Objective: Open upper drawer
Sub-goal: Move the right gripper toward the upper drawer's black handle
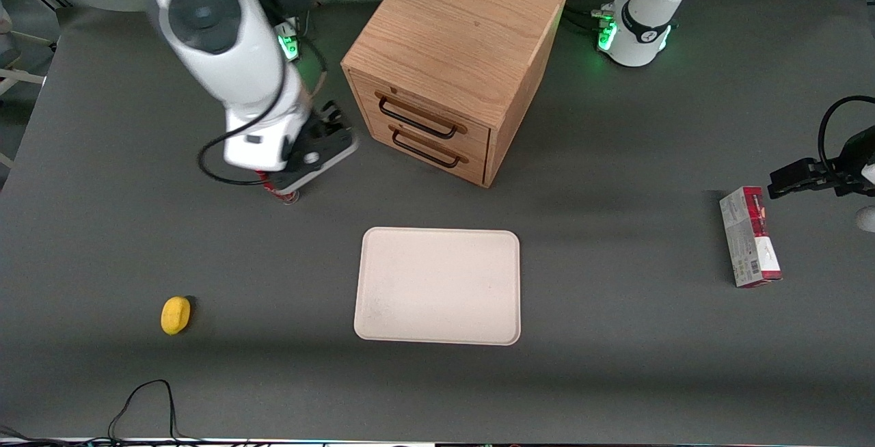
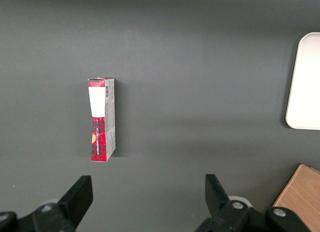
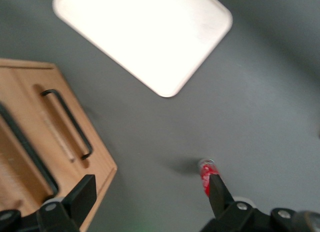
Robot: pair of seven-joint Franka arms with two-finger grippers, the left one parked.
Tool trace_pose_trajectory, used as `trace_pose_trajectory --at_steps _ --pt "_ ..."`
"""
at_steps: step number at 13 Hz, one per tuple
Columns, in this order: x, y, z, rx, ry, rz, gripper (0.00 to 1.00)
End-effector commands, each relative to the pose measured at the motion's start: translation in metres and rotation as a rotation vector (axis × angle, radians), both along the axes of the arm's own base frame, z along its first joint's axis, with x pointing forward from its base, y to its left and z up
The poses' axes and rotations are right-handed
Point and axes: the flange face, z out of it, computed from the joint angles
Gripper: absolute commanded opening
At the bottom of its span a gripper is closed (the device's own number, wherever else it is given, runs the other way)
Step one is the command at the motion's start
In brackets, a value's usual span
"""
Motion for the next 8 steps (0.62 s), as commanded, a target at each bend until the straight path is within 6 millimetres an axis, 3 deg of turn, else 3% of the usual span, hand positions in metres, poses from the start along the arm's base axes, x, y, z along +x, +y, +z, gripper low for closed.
trace_pose_trajectory --at_steps 1,4,8 --pt "-0.016 0.038 0.001 0.012 -0.002 0.068 1.0" --pt "-0.05 0.081 -0.005 0.008 0.008 0.165 1.0" --pt "-0.059 0.085 -0.001 0.051 0.029 0.362 1.0"
